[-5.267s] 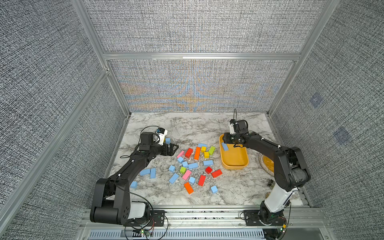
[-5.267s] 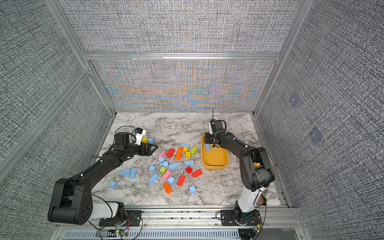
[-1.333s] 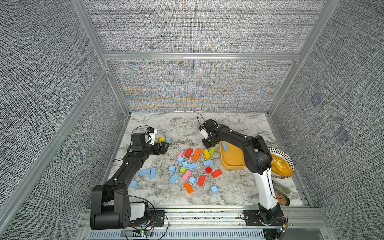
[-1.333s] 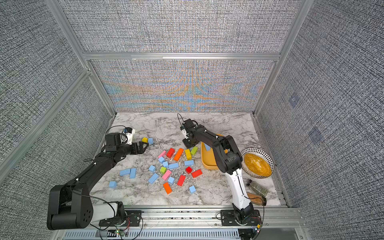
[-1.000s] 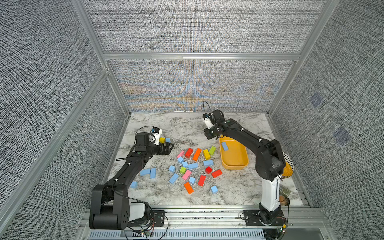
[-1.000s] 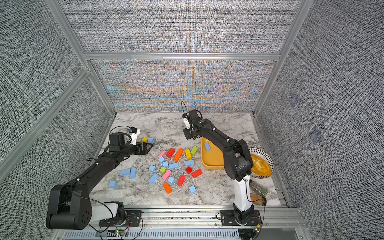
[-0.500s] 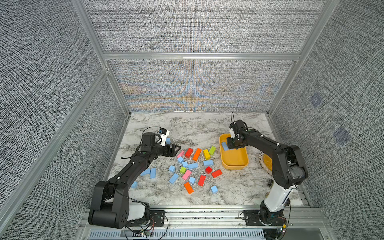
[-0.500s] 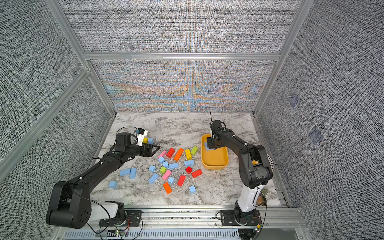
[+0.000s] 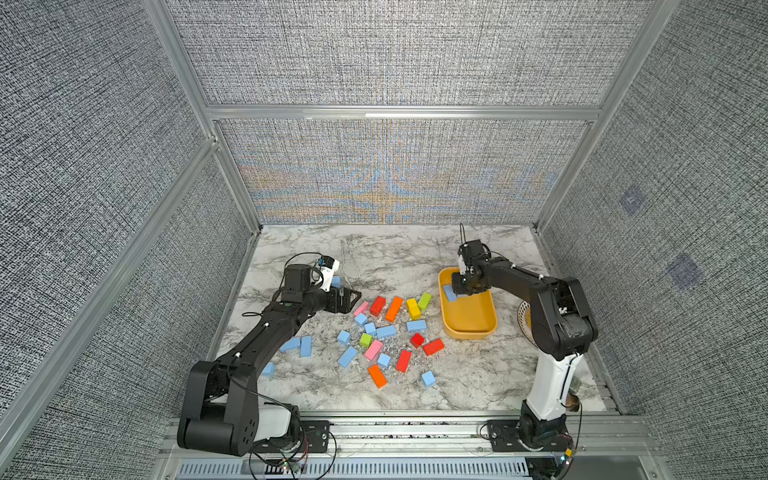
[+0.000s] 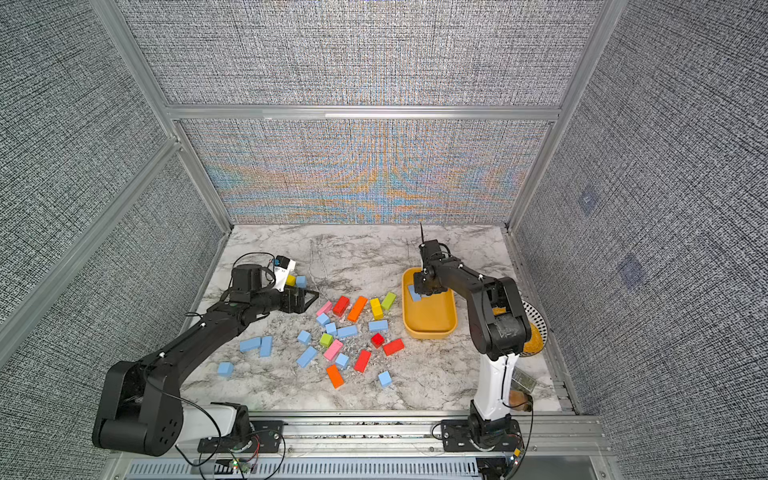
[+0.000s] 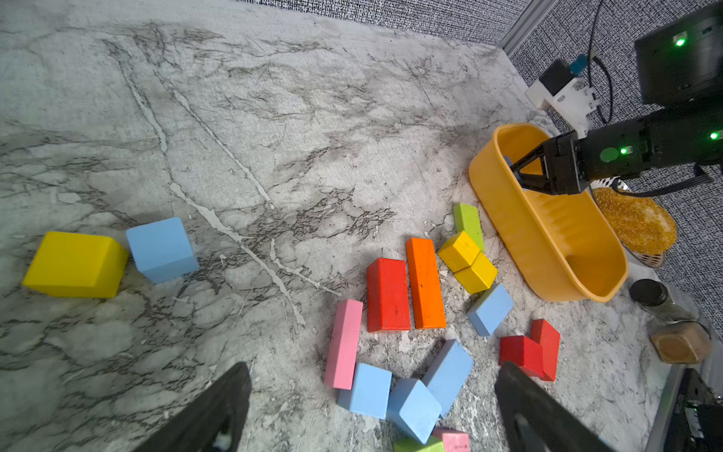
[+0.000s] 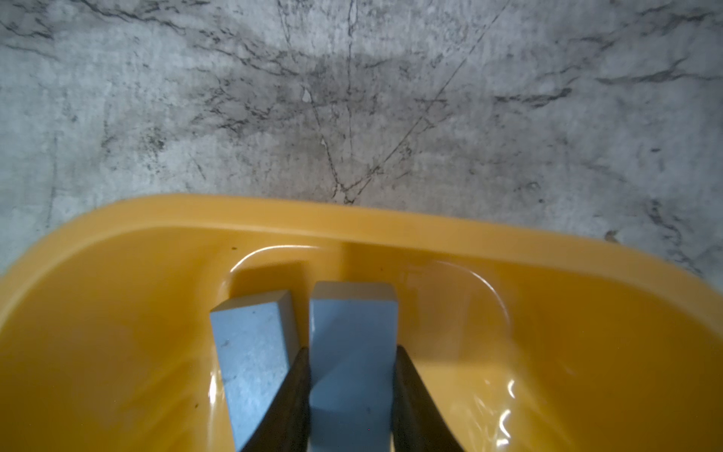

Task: Pick out the blue building blocks
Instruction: Place the building block in the storage box, then pick up the building block from the center of the board.

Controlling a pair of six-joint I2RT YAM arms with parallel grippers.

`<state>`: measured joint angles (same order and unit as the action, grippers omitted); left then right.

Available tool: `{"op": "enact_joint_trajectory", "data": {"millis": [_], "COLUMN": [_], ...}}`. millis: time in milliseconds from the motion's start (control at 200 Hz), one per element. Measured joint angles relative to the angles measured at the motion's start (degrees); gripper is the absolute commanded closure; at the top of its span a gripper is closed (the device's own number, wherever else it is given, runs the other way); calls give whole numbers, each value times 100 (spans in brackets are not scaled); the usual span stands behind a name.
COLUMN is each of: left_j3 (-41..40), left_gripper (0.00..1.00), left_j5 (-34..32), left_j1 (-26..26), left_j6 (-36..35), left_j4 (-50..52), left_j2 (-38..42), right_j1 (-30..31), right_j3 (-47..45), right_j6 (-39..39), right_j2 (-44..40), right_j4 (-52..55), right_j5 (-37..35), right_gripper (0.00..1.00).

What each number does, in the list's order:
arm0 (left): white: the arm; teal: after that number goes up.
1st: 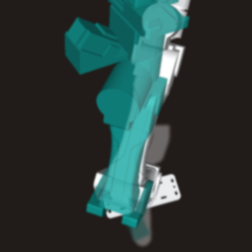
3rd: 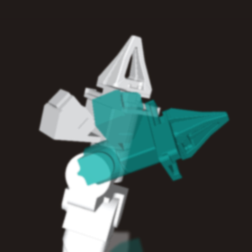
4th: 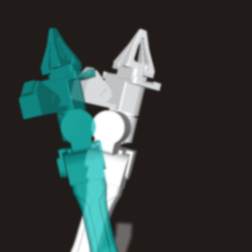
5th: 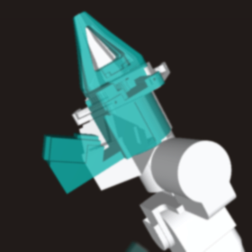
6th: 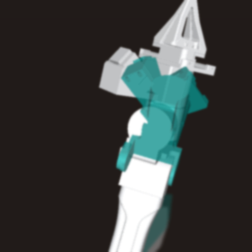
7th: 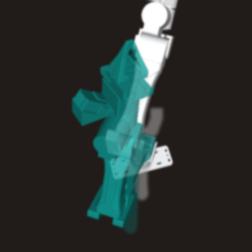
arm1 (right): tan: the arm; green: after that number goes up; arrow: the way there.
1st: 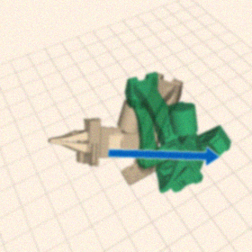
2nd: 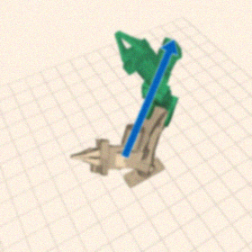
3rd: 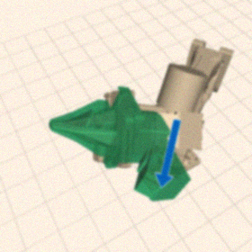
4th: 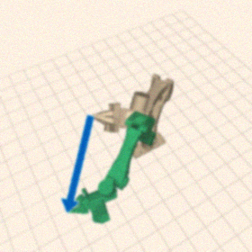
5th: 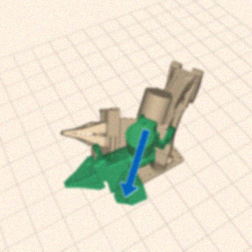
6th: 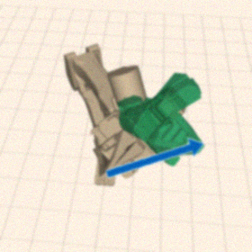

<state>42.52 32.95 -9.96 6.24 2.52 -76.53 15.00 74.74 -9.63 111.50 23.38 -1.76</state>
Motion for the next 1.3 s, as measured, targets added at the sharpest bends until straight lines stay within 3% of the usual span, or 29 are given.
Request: {"op": "enact_joint_trajectory", "data": {"millis": [245,450,711,931,1301], "left_j3": [0,4,153,280,181], "left_gripper": [2,1,0,0,0], "left_j5": [0,-22,-192,-811,-1416], "left_j1": [0,0,2,107,658], "left_j6": [-13,-26,-28,140,398], "left_j4": [2,11,160,317,396], "left_j2": [-39,-39,-35,33,125], "right_j1": [142,278,706,1307,2509], "right_j3": [-85,13,686,1379,2702], "right_j6": [17,17,20,20,90], "right_j2": [-103,-424,-686,-710,387], "right_j4": [35,111,664,1060,1060], "right_j5": [273,339,59,-326,-404], "right_gripper": [62,48,47,46,45]}}
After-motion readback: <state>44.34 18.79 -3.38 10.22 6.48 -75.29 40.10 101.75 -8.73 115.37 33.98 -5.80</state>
